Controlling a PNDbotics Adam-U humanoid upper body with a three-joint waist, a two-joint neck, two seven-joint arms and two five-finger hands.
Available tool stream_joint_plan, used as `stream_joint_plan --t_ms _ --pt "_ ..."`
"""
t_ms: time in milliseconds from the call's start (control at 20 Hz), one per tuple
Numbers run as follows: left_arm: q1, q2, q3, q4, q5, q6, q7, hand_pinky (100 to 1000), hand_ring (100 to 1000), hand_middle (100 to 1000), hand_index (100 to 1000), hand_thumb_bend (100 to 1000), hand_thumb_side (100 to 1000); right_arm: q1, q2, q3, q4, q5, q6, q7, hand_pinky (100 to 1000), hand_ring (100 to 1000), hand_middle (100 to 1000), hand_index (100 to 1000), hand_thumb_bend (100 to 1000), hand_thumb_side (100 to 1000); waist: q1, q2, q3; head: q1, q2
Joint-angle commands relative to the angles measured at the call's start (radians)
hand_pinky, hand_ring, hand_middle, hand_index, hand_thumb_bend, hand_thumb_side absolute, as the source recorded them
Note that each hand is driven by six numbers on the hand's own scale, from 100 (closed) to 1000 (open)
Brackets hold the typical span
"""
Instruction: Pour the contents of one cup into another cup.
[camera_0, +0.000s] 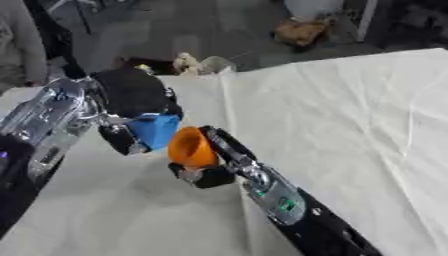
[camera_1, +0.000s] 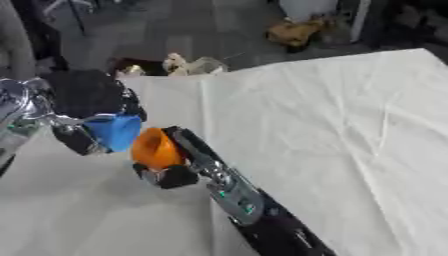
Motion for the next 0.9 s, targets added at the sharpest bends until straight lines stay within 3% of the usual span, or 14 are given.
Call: stream_joint_plan --t_ms 50,650,900 --pt "-0.015 0.003 -0.007 -0.003 -0.022 -0.154 -0.138 100 265 292 806 100 207 -0.022 0.004 -0.009 -0.028 -0.013 0.002 -0.005 611 386 316 470 100 222 -0.001 -0.017 -0.001 0.001 0.0" --pt "-0.009 -0.005 -0.008 0.016 -0.054 -0.163 -0.118 100 266 293 807 100 206 -0.021 0.004 -0.009 -0.031 -0.017 0.004 -0.004 611 387 316 470 100 223 0.0 -0.016 0.0 0.001 0.0" --pt "0.001 -0.004 0.017 0.01 -0.02 -0.135 -0.099 100 305 308 811 100 206 -0.017 0.004 -0.012 -0.025 -0.017 0.004 -0.007 611 386 316 469 100 225 -0.002 -0.016 0.001 -0.001 -0.001"
